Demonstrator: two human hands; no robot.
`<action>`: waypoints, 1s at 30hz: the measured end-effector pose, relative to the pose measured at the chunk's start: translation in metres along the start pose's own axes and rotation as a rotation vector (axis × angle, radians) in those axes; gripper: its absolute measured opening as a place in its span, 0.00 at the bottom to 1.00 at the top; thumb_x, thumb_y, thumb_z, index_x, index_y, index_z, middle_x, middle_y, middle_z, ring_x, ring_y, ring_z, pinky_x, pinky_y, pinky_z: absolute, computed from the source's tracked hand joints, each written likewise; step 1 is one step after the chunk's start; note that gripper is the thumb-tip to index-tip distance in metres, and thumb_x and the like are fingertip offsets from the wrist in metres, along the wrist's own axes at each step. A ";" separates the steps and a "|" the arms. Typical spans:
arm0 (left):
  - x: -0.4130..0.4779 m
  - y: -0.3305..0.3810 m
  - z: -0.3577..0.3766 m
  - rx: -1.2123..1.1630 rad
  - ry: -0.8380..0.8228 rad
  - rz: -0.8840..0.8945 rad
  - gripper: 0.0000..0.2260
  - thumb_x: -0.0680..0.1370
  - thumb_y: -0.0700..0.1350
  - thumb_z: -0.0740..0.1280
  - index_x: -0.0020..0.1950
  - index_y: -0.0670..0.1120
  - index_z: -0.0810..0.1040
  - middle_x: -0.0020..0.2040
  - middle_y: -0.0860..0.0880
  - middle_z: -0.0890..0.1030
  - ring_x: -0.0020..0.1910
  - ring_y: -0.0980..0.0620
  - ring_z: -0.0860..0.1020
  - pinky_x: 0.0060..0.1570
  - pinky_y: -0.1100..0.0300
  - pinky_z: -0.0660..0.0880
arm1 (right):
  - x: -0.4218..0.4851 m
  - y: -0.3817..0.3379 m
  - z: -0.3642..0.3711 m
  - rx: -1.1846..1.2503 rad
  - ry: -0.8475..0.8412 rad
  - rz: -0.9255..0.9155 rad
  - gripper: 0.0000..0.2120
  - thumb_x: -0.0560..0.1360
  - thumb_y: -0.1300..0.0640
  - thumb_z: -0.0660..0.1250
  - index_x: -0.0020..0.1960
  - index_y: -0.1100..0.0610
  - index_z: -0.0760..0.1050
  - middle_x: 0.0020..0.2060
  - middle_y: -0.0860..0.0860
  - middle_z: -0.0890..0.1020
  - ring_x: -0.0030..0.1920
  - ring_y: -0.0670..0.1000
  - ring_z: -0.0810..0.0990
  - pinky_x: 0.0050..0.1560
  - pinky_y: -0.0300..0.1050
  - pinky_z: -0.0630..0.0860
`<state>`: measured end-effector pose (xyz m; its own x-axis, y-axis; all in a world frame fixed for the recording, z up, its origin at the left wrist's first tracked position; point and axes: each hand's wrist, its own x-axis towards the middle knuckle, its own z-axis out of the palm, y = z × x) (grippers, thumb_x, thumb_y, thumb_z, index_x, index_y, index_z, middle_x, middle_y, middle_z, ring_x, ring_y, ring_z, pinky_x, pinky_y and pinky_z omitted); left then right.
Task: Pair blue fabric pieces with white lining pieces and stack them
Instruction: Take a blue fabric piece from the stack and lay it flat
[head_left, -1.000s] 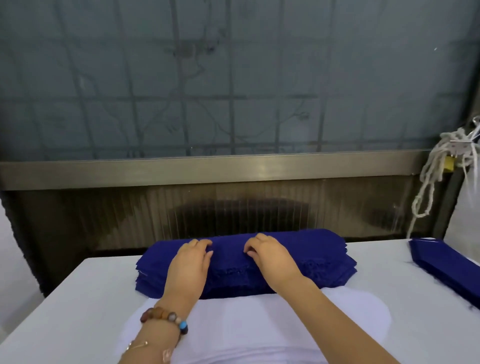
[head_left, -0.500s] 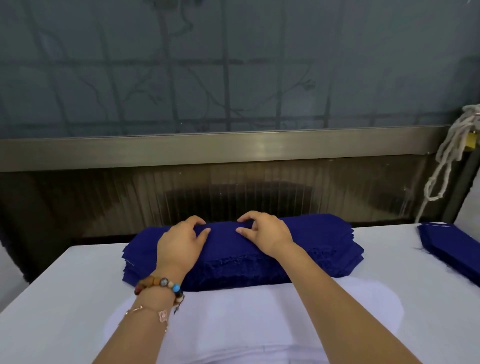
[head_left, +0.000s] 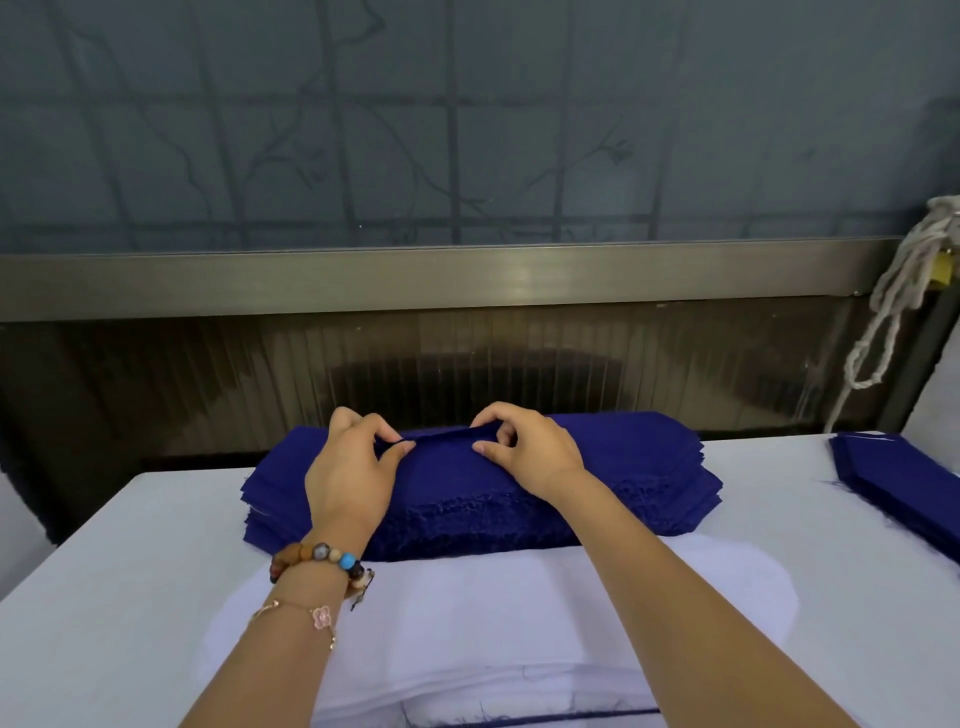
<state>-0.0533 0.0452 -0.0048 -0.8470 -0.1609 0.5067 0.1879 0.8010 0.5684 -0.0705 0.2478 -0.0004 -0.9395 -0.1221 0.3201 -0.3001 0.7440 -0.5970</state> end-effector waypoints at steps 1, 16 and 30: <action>0.000 0.000 0.000 -0.007 0.006 -0.005 0.07 0.75 0.52 0.71 0.44 0.50 0.78 0.48 0.54 0.70 0.37 0.59 0.70 0.28 0.64 0.63 | 0.000 0.001 0.001 0.008 0.021 0.010 0.09 0.75 0.48 0.69 0.55 0.43 0.74 0.34 0.45 0.75 0.37 0.44 0.74 0.35 0.38 0.71; -0.002 0.007 0.003 0.237 -0.037 0.169 0.05 0.82 0.43 0.60 0.54 0.45 0.74 0.50 0.48 0.74 0.49 0.52 0.69 0.42 0.58 0.71 | -0.001 0.006 0.003 0.005 0.022 0.015 0.15 0.76 0.47 0.68 0.62 0.39 0.75 0.35 0.42 0.72 0.36 0.42 0.71 0.34 0.34 0.64; 0.008 0.007 0.008 0.261 0.002 0.262 0.03 0.79 0.45 0.66 0.46 0.48 0.78 0.45 0.51 0.76 0.48 0.53 0.69 0.50 0.56 0.69 | 0.001 0.010 0.001 0.000 -0.017 -0.066 0.19 0.78 0.50 0.67 0.65 0.34 0.71 0.32 0.45 0.72 0.34 0.44 0.71 0.32 0.37 0.67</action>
<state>-0.0628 0.0541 -0.0017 -0.7857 0.0684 0.6148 0.2651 0.9352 0.2349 -0.0745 0.2544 -0.0072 -0.9204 -0.1816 0.3463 -0.3612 0.7340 -0.5751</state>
